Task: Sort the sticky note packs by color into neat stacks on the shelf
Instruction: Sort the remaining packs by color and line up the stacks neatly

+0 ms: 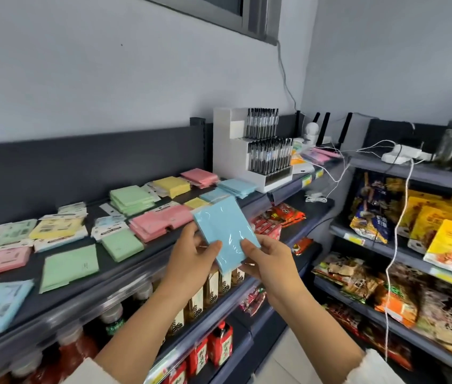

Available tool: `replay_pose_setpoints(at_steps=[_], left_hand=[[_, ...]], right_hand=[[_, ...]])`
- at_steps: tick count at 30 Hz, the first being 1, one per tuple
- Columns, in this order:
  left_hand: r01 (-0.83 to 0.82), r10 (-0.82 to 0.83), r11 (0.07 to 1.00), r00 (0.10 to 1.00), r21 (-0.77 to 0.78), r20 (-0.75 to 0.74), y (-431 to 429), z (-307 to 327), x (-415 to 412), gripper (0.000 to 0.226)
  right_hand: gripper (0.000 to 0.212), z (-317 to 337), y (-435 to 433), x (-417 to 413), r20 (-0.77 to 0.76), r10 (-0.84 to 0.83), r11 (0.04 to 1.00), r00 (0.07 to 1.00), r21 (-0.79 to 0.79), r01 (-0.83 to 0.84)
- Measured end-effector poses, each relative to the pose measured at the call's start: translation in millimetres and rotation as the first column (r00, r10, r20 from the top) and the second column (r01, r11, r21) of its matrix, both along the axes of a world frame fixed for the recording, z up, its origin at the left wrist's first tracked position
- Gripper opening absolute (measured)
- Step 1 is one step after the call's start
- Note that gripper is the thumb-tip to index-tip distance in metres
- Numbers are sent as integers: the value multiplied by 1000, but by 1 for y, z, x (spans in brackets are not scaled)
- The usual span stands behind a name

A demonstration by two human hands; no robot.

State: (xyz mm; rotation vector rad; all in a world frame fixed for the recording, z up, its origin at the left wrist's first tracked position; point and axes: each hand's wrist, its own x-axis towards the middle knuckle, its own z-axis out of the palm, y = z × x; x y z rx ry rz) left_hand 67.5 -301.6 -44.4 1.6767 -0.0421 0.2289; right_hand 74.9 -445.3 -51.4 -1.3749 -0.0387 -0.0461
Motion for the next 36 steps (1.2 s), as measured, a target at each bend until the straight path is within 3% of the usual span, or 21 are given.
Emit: replay_pose_setpoints(at_steps=[10,16,28,33,36], left_hand=[[-5,5,1000,1000,-4,7,-14,-3,111,35],[-65,66,998,998,24,-5,-22,-1,173,40],[-216,220,968,976,127,-13,-52,1,243,54],[-312,322,933,946,179,-33,-64,9,274,50],[-374,396,897,917,237,-52,-68,13,295,41]], right_hand=[[9,-5,-7,107,3,-117,993,993,-33,117],[23,-7,-6,177,43,-232,970,972,-60,235],[19,-7,-25,261,127,-155,982,980,-92,167],[20,-9,-40,298,254,-82,926,964,-339,168],[32,-5,-52,318,351,100,751,931,-640,161]])
